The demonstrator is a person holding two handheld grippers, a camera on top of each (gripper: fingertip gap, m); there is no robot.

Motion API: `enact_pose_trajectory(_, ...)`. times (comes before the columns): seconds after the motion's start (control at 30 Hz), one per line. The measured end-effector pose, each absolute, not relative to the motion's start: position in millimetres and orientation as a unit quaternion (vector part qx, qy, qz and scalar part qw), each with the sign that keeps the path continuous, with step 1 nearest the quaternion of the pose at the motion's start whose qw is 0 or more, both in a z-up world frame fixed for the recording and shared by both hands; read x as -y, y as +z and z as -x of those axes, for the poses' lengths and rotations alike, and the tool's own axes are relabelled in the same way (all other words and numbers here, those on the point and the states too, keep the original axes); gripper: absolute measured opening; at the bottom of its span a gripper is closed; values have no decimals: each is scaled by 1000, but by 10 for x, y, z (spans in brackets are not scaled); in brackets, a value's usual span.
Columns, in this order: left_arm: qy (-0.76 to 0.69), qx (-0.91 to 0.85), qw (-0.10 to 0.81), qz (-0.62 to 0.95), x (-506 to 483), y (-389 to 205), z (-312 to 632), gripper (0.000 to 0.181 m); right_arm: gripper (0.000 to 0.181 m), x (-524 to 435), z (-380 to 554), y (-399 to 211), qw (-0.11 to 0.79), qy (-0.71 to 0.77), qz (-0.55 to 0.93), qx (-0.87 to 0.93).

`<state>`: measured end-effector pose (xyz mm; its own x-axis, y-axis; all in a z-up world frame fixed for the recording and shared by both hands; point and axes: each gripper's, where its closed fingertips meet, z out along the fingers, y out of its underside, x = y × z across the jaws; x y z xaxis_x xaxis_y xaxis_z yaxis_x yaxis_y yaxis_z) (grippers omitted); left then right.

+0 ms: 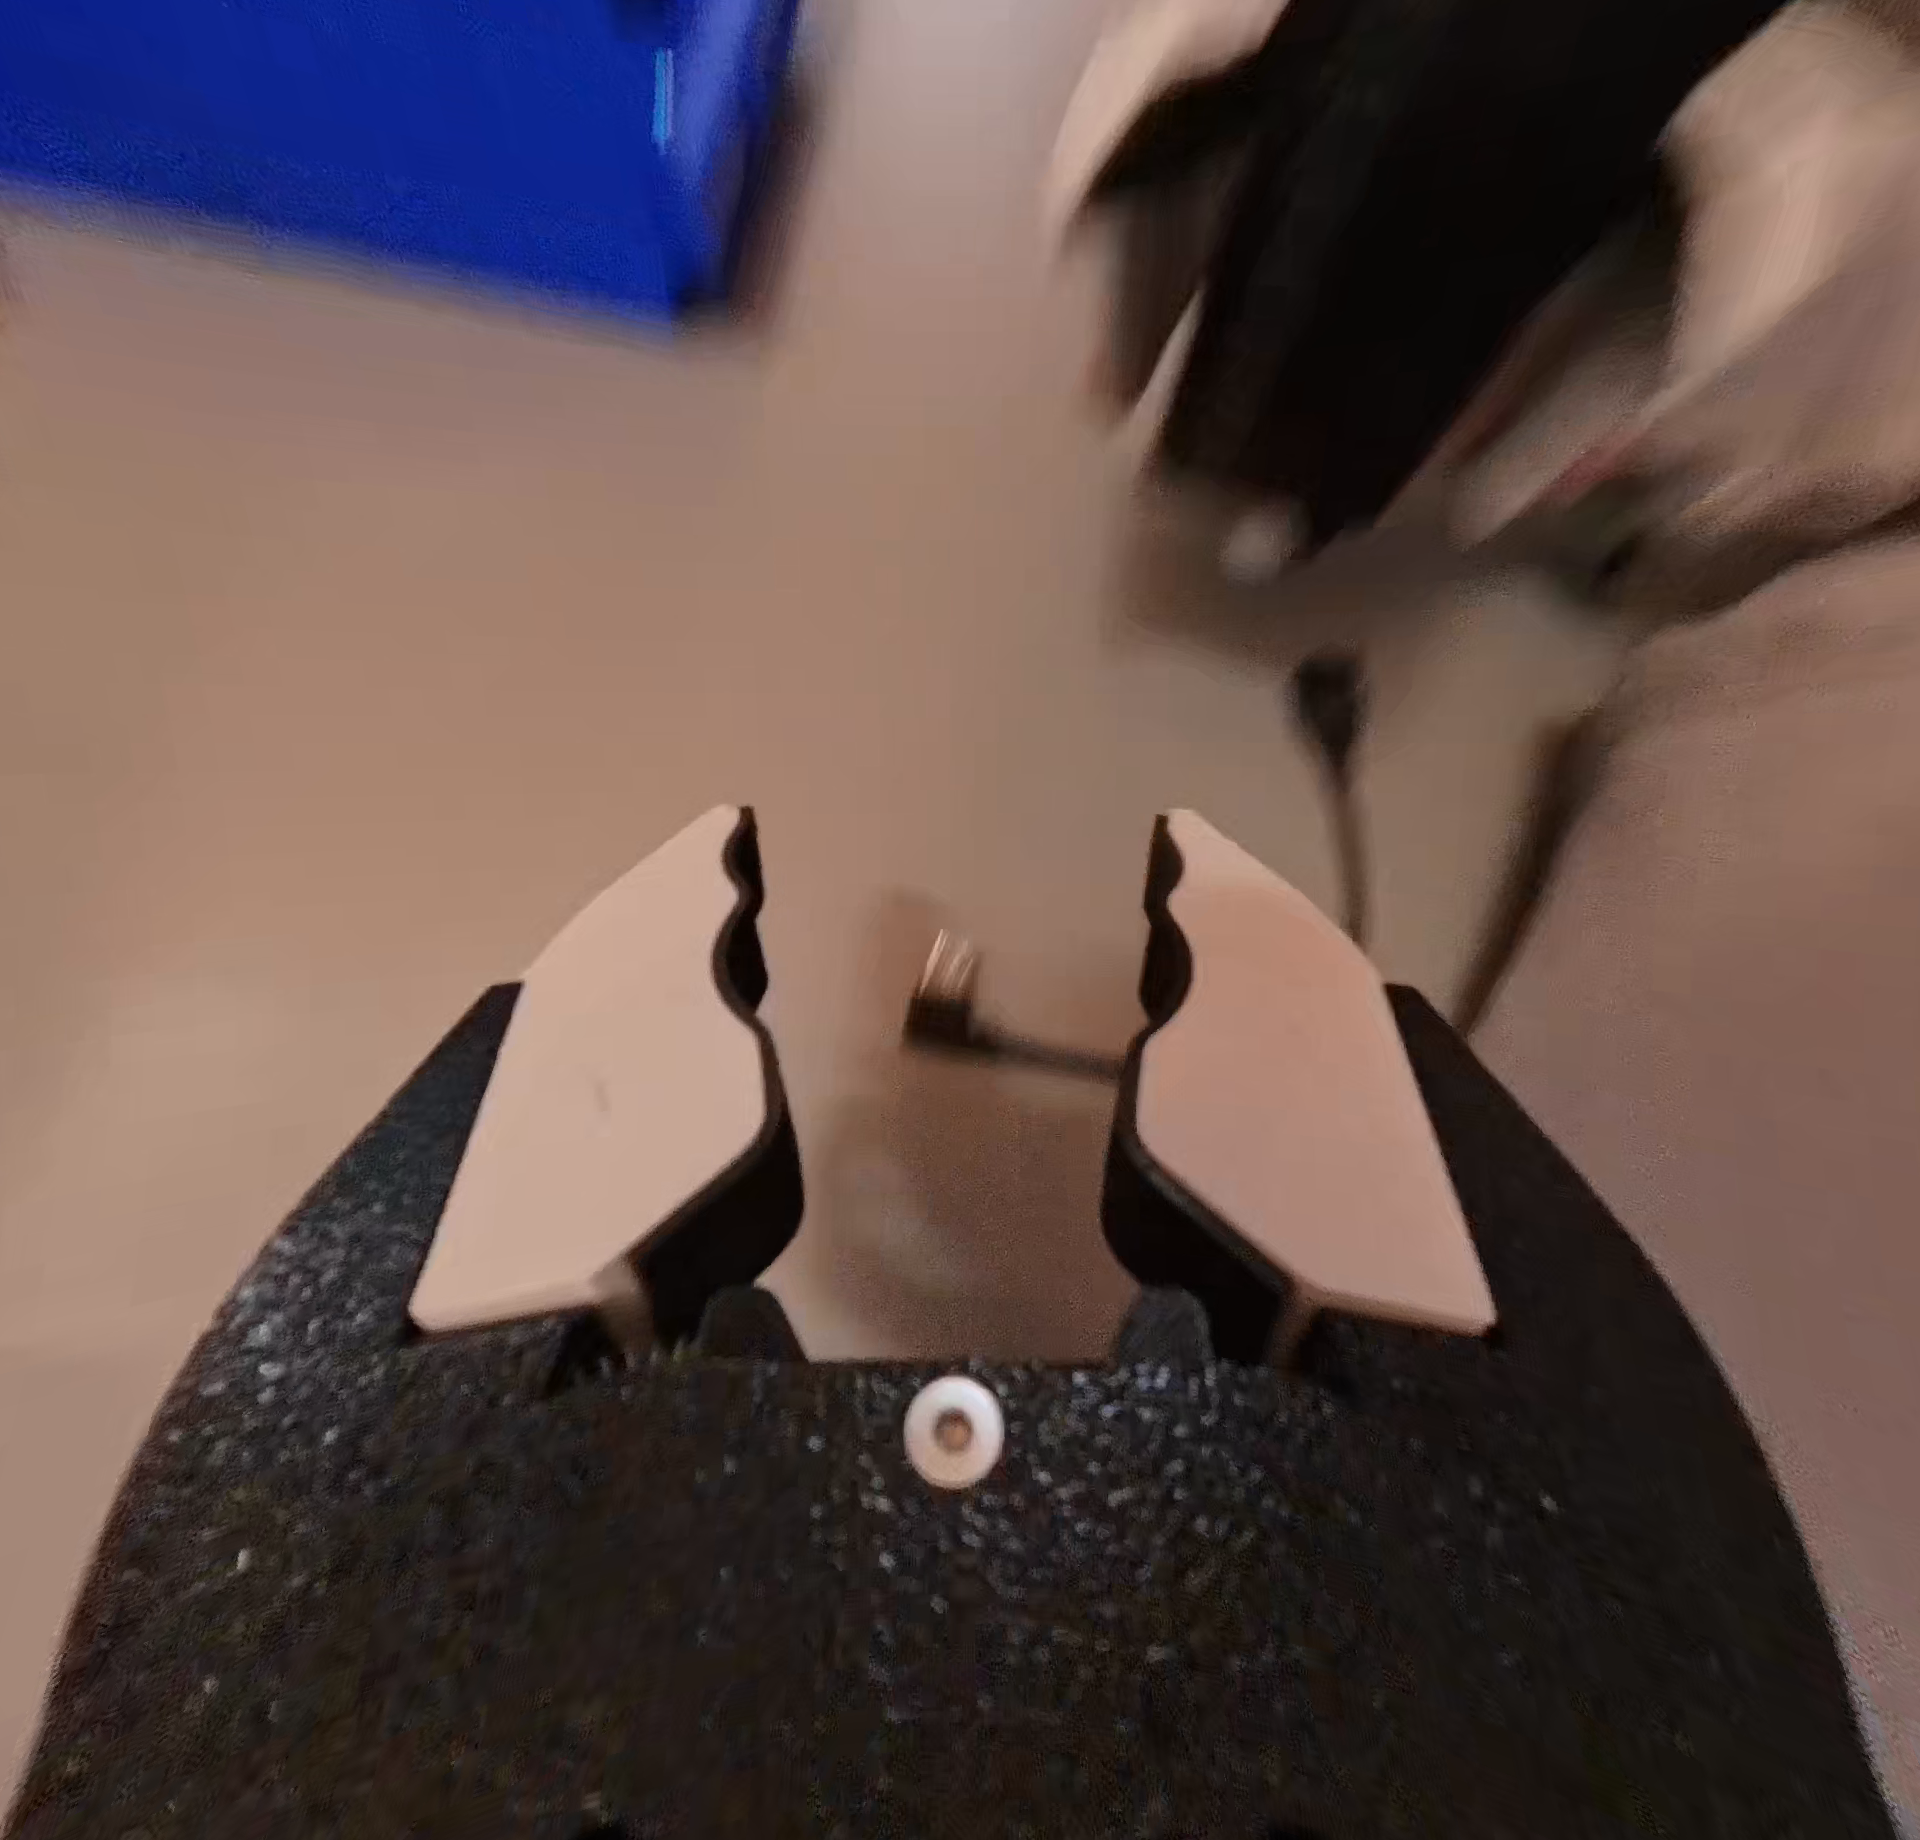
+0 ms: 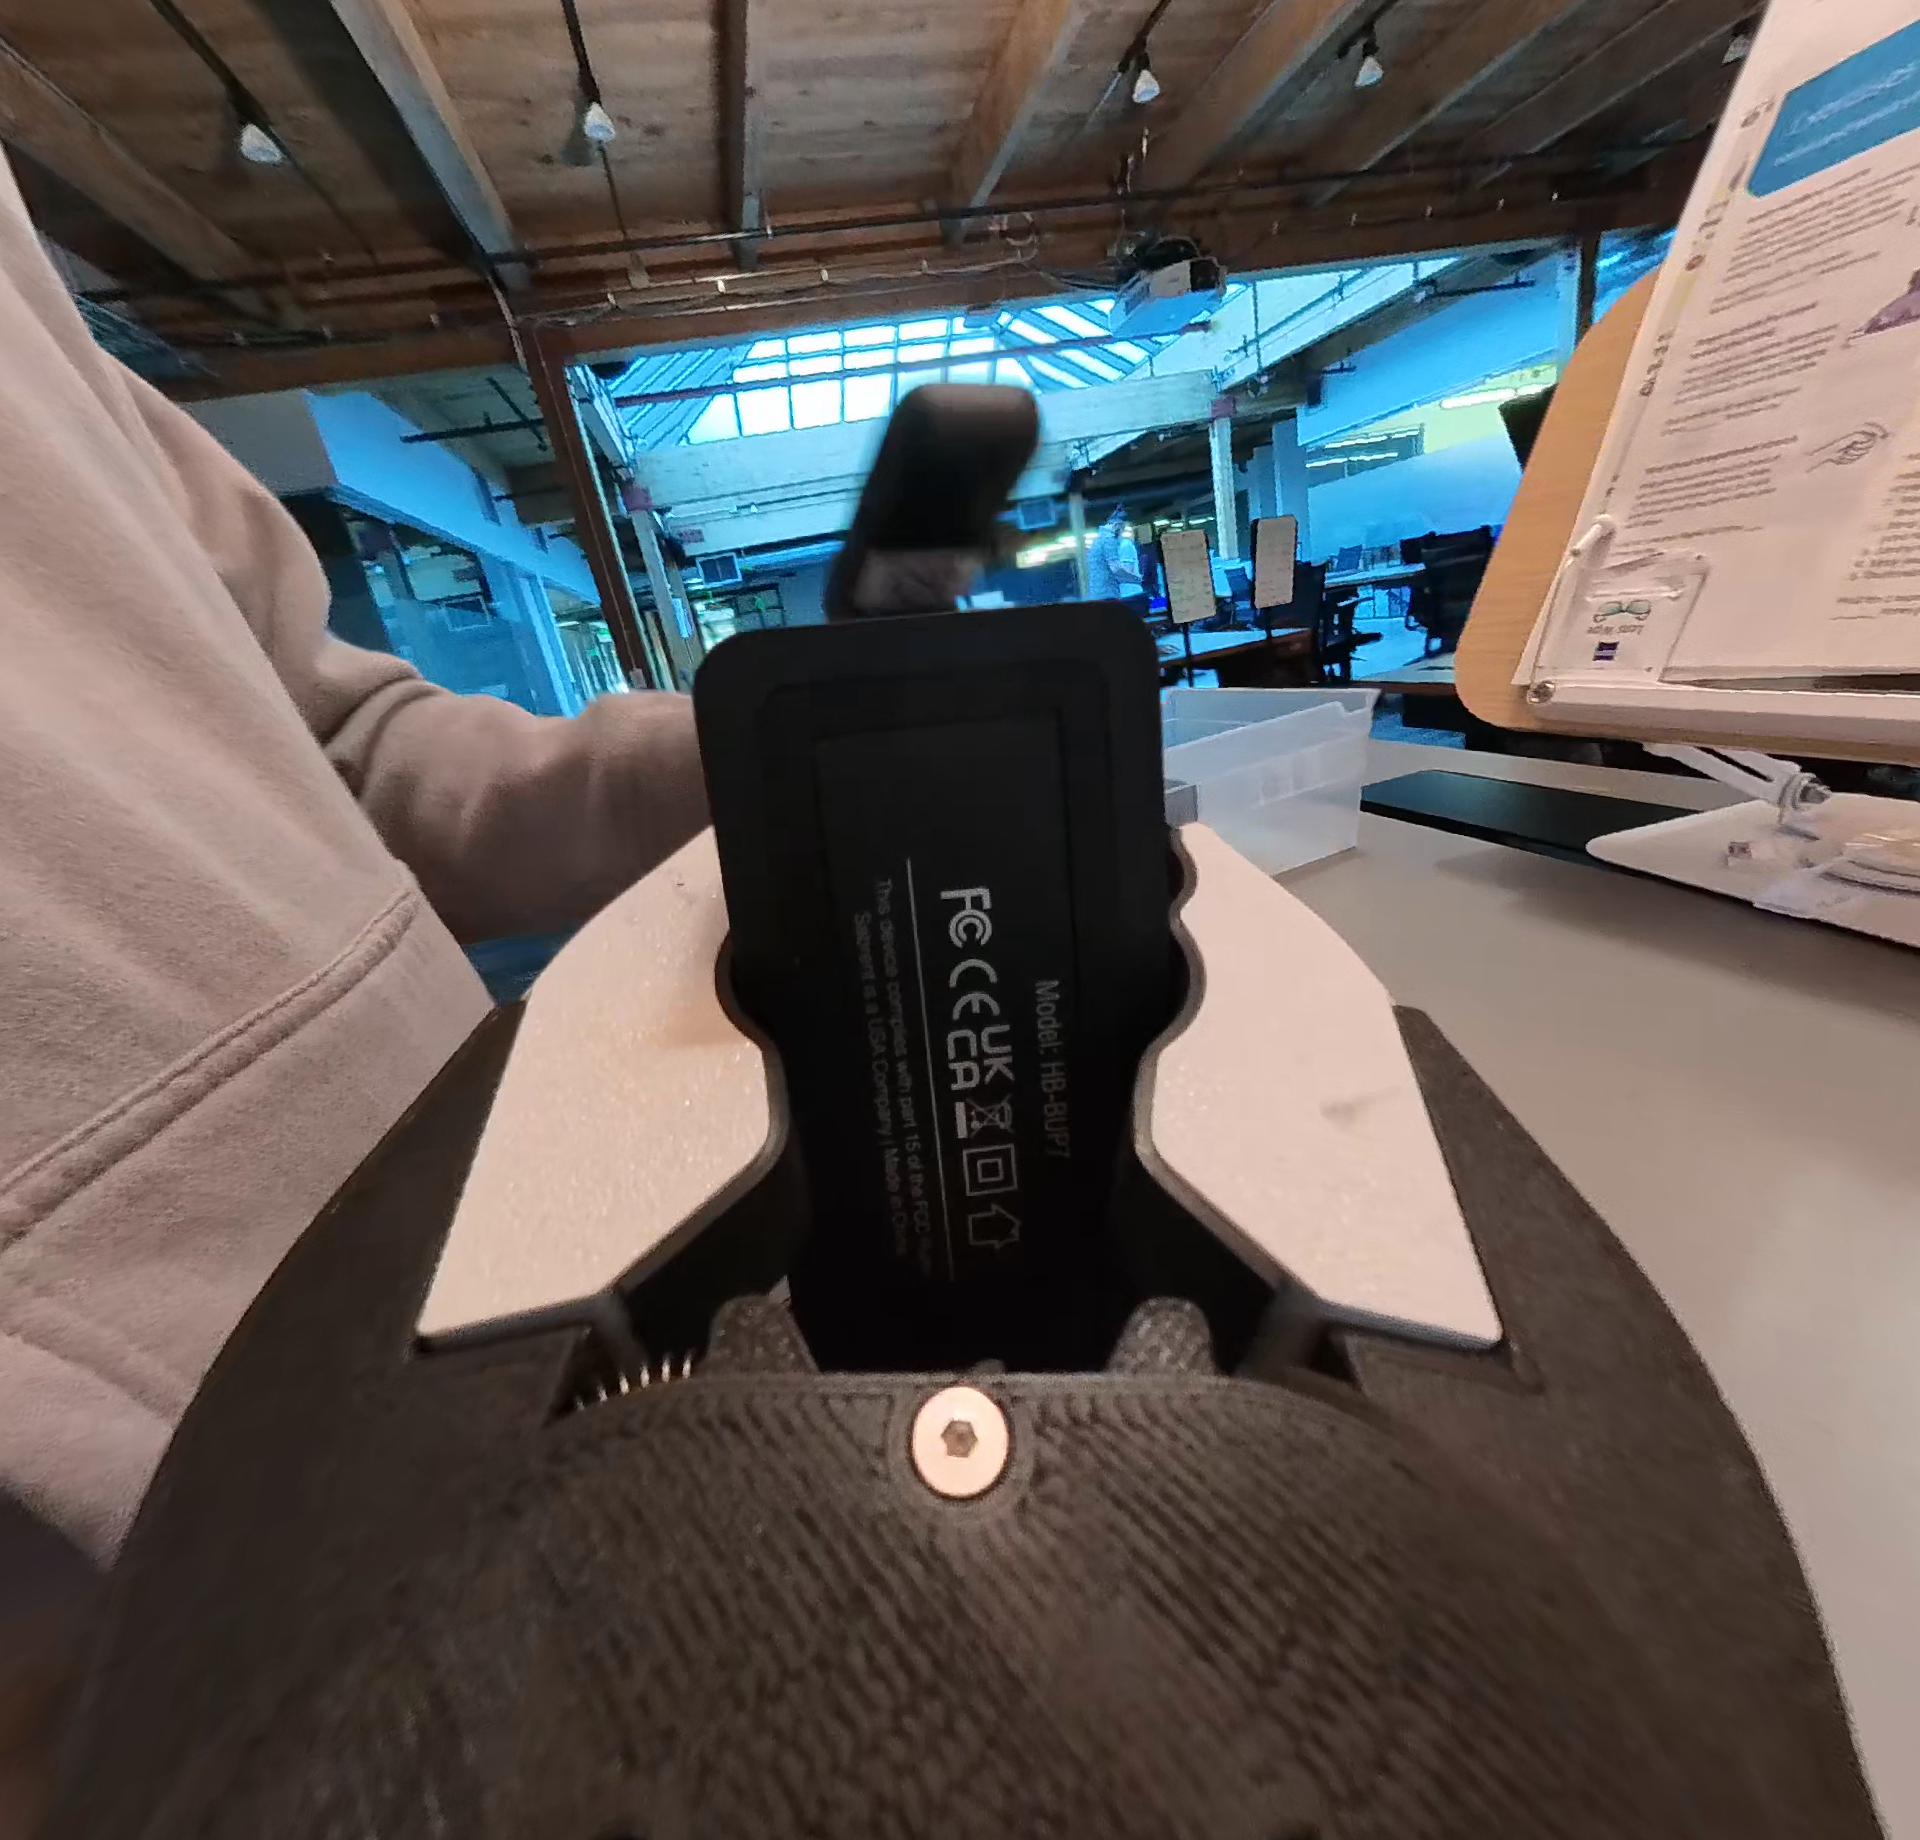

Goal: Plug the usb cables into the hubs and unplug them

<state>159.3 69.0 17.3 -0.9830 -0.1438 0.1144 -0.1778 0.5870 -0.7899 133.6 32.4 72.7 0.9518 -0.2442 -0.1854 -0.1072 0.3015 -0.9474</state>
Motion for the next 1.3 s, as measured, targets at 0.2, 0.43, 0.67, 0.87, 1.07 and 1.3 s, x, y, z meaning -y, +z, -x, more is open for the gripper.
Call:
enact_pose_trajectory(0.2, 551, 834, -14, -11, -169, 1028, -1213, 76, 73, -561, -1331, 714, 769, -36, 624, -134)
enact_pose_trajectory(0.43, 498, 866, -22, 18, -126, 791, -1160, 58, 73, -728, -1268, 610, 712, -56, 691, -111)
enact_pose_trajectory(0.67, 486, 871, -40, 54, -125, 908, -1159, 58, 77, -782, -1261, 619, 696, -27, 706, -126)
enact_pose_trajectory(0.87, 497, 864, -46, 70, -104, 1024, -1162, 58, 89, -805, -1295, 551, 669, -29, 730, -142)
enact_pose_trajectory(1.07, 498, 862, -30, 94, -131, 993, -1140, 58, 89, -858, -1283, 477, 649, -26, 745, -150)
enact_pose_trajectory(1.3, 520, 852, -1, 61, -140, 1045, -1156, 59, 80, -868, -1255, 530, 667, -15, 732, -140)
